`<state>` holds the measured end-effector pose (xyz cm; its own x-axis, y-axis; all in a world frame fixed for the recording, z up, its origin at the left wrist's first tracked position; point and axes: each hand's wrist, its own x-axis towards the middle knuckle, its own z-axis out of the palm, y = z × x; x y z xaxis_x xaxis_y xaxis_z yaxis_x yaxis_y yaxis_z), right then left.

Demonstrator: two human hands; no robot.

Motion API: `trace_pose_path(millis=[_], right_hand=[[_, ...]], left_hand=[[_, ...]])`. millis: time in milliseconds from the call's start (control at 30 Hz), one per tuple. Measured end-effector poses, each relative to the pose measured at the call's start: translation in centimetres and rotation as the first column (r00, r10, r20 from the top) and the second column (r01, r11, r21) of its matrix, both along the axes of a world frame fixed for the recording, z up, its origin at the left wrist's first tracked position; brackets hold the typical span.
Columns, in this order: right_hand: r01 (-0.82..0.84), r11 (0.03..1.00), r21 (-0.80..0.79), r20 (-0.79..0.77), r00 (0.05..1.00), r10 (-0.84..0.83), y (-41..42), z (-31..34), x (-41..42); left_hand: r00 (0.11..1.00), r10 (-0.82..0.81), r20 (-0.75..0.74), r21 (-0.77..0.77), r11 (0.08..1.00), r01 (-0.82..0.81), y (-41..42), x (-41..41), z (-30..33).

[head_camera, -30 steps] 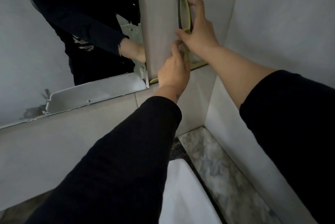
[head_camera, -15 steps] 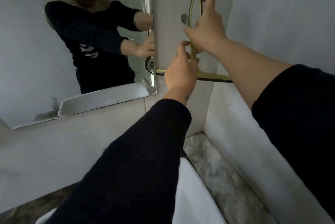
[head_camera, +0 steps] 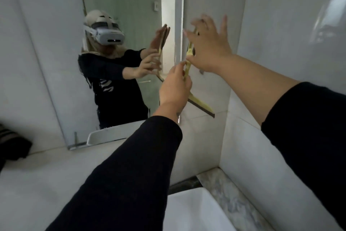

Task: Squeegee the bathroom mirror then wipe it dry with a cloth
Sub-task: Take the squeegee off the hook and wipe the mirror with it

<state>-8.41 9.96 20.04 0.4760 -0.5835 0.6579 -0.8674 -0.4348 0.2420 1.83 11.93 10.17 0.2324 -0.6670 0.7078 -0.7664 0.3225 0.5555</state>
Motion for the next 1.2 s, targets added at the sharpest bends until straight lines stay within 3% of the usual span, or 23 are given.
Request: trace_pose_path(millis=[100, 167, 600, 700, 867, 1200], right_hand=[[-0.031, 0.996, -0.080, -0.327, 0.945, 0.003, 1.9, 1.3, 1.2], [-0.029, 0.993, -0.115, -0.414, 0.910, -0.021, 2.5, 2.3, 2.0], [-0.110, 0.981, -0.157, -0.456, 0.890, 0.027, 7.7, 9.1, 7.2], [-0.149, 0.981, -0.120, -0.421, 0.903, 0.086, 8.8, 10.5, 8.0], [-0.300, 0.947, -0.116, -0.229, 0.936, 0.269, 9.2, 10.8, 9.3], [-0.308, 0.905, -0.293, 0.074, 0.937, 0.343, 8.4, 13.4, 12.9]], left_hand=[[0.999, 0.009, 0.038, -0.027, 1.000, -0.008, 1.3, 2.2, 1.4], [0.995, 0.007, 0.095, -0.057, 0.998, -0.001, 2.2, 3.5, 2.2], [0.959, 0.168, 0.229, -0.280, 0.955, -0.101, 7.7, 10.1, 8.1], [0.948, 0.218, 0.233, -0.308, 0.941, -0.140, 8.7, 11.5, 9.5], [0.900, 0.347, 0.262, -0.389, 0.892, -0.231, 10.1, 13.6, 11.1], [0.849, 0.497, 0.181, -0.484, 0.796, -0.362, 12.2, 18.3, 14.2]])
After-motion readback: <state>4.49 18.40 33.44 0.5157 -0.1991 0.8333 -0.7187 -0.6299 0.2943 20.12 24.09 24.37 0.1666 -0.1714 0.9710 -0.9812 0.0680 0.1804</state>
